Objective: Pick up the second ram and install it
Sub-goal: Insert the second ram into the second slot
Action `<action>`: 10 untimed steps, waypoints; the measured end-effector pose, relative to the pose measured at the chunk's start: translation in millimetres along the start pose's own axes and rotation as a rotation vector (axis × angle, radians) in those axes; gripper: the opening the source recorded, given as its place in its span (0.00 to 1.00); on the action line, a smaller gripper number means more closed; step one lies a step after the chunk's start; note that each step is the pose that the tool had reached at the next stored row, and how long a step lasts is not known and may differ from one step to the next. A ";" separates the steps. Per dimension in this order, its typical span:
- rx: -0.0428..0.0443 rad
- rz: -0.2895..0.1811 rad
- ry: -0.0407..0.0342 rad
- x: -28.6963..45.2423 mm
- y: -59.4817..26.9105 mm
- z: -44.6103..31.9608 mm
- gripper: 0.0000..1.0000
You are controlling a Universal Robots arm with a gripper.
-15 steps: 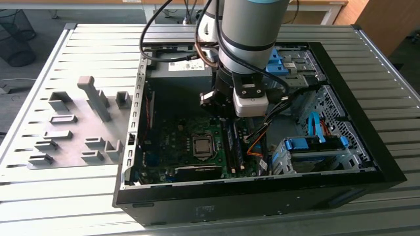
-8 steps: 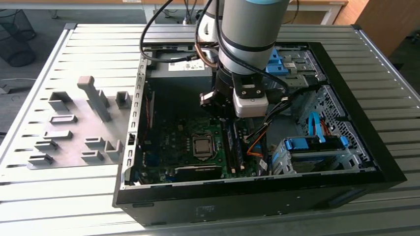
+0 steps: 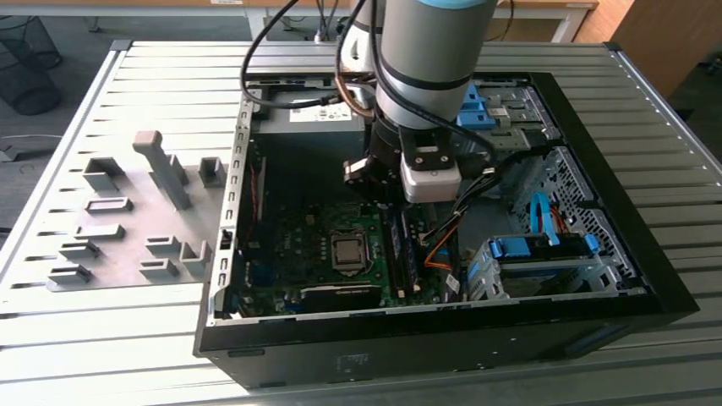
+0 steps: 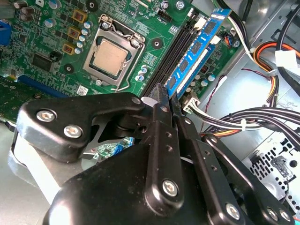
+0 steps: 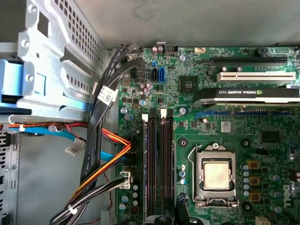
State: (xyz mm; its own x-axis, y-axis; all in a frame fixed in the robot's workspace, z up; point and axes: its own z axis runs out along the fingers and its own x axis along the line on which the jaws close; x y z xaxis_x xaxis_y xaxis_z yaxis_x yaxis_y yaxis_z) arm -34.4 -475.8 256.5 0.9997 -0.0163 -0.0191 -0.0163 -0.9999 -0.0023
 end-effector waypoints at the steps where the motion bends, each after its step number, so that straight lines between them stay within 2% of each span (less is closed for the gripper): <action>1: -0.0004 0.000 -0.0003 0.5 0.1 1.2 0.14; 10: -0.0003 0.007 -0.0003 2.4 5.0 14.5 0.14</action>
State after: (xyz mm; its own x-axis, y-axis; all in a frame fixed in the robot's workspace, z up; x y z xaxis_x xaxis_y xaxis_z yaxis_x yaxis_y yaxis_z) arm -32.3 -480.8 242.0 0.9995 -0.0230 -0.0194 -0.0231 -0.9997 -0.0019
